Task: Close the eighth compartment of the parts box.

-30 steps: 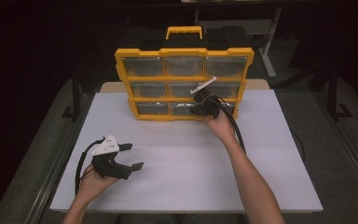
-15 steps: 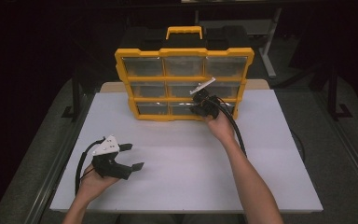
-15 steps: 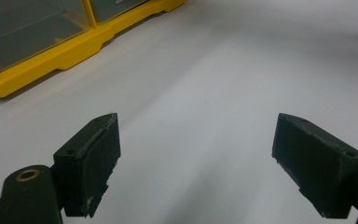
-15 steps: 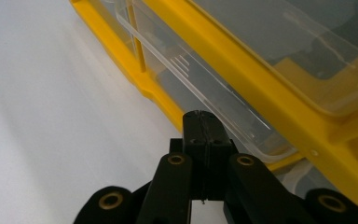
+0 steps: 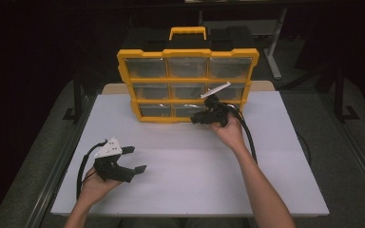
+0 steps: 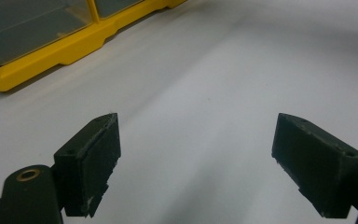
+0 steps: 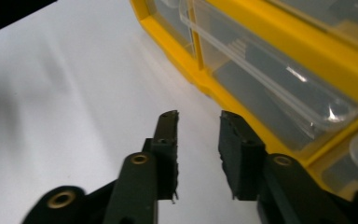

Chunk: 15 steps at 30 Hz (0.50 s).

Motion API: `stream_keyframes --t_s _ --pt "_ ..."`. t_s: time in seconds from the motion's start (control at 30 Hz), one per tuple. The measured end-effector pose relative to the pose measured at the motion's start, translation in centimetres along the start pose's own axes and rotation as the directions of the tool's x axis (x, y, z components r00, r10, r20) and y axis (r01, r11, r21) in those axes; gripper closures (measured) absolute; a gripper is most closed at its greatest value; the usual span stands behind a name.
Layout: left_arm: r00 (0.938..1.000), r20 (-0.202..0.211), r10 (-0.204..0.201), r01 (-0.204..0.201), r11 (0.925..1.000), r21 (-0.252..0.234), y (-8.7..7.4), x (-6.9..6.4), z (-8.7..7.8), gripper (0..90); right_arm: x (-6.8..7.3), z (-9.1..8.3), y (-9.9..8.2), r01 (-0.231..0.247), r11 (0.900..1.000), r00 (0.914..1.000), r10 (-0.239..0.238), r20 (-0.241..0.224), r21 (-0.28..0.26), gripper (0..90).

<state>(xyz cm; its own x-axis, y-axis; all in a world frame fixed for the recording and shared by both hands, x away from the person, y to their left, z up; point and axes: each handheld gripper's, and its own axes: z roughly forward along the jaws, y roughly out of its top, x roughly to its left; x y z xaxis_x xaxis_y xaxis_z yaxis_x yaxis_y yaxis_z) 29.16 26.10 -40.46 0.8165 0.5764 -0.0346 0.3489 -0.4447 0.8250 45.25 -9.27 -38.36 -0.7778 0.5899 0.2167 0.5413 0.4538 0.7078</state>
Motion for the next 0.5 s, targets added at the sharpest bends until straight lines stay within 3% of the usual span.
stream_keyframes --t_s 0.1,0.2,0.27,0.4,0.5 --pt "1.0000 -0.005 0.003 -0.003 1.0000 0.003 0.0 0.0 0.1 15.4 -0.1 -0.4 -0.8 0.017 0.9998 0.9999 -0.017 0.000 -0.012 57.4" --pt "0.9998 -0.002 -0.018 0.018 0.9998 0.002 -0.1 0.0 0.1 15.3 0.0 -0.8 -1.3 -0.023 0.9995 0.9997 0.023 -0.010 -0.022 51.7" --pt "0.9999 -0.004 -0.011 0.011 0.9998 0.013 -0.1 0.0 0.1 15.3 0.1 -1.0 -1.7 -0.034 0.9987 0.9993 0.033 -0.016 -0.038 49.5" --pt "1.0000 -0.005 -0.008 0.008 0.9999 0.014 -0.2 0.1 0.1 15.2 0.1 -1.5 -2.4 -0.043 0.9980 0.9986 0.041 -0.033 -0.047 45.1" --pt "1.0000 -0.005 -0.008 0.008 0.9999 0.015 -0.2 0.1 0.1 15.1 0.3 -1.9 -2.9 -0.037 0.9978 0.9992 0.036 -0.019 -0.054 41.8"
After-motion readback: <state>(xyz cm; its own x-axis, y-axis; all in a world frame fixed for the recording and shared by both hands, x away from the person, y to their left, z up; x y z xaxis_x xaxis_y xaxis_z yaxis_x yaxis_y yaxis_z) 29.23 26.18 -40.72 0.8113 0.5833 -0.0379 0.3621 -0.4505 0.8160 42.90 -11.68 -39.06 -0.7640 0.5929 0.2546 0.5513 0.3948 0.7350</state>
